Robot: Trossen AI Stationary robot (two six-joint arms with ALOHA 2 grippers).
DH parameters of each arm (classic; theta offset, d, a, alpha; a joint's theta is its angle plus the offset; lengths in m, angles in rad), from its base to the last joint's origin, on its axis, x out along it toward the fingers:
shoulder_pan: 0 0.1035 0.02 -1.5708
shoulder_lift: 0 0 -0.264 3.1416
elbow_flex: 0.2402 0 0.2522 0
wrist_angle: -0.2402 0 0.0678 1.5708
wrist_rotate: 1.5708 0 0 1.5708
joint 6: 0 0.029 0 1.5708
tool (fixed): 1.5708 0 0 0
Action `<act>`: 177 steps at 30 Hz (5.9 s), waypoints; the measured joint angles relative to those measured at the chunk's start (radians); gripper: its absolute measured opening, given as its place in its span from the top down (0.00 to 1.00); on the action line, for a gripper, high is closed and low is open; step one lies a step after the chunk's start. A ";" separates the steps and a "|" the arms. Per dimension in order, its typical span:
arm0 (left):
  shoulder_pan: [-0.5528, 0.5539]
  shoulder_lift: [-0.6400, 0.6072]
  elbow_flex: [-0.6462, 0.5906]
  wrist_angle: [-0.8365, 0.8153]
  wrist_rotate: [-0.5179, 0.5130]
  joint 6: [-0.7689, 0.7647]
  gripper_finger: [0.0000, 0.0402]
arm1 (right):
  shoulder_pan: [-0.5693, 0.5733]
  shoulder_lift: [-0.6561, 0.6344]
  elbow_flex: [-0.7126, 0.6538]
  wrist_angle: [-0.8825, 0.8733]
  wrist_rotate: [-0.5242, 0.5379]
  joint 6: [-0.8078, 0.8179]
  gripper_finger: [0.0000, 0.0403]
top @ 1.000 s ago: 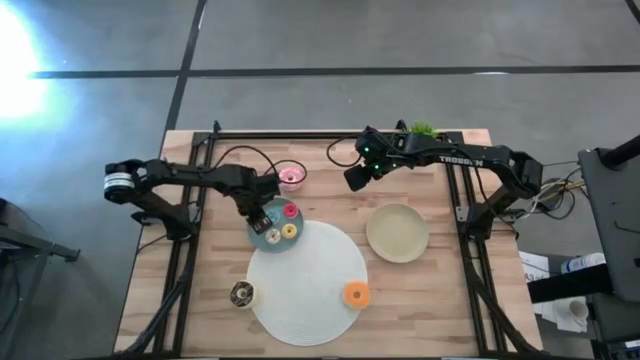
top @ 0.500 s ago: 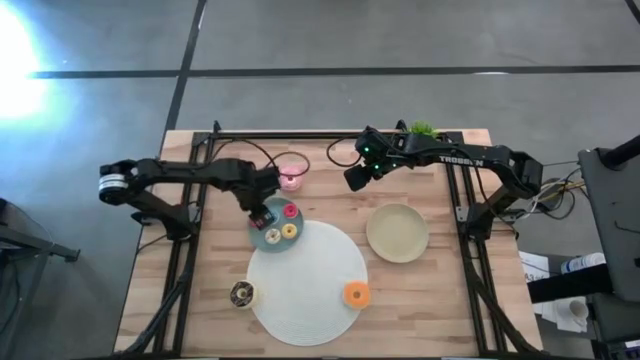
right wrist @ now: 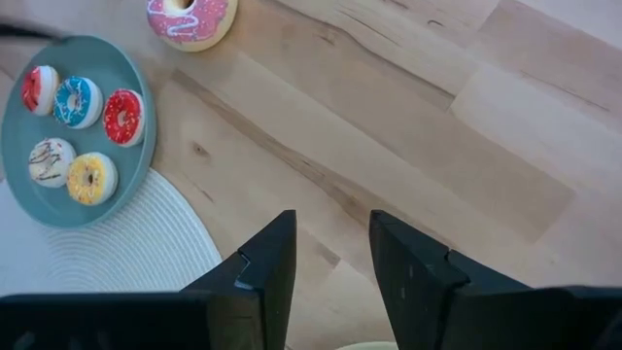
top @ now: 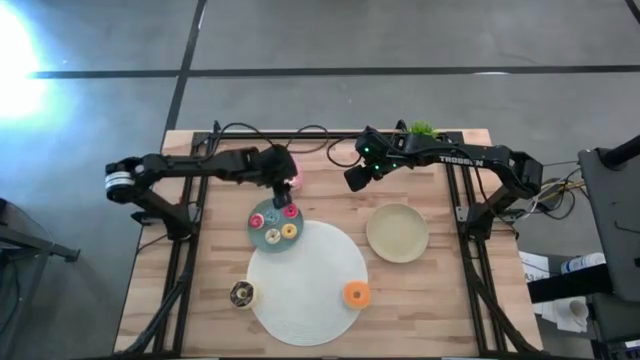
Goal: Pick & Place donuts
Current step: Put the big pink donut on the brown plate
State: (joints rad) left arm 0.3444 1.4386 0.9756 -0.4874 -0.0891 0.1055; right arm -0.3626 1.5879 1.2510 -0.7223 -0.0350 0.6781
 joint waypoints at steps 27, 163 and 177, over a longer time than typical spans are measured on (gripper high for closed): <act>0.107 0.358 0.144 -0.095 0.071 -0.048 0.67 | 0.000 -0.001 -0.004 -0.005 0.001 0.003 0.69; -0.412 0.171 0.296 0.049 -0.174 -0.258 0.58 | 0.181 -0.463 -0.455 0.040 -0.145 0.442 0.96; -0.421 0.161 0.281 0.021 -0.180 -0.284 0.58 | 0.181 -0.503 -0.556 0.088 -0.157 0.391 0.96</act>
State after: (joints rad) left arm -0.0761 1.5997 1.2569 -0.4662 -0.2686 -0.1785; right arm -0.1813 1.0849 0.6950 -0.6339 -0.1923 1.0692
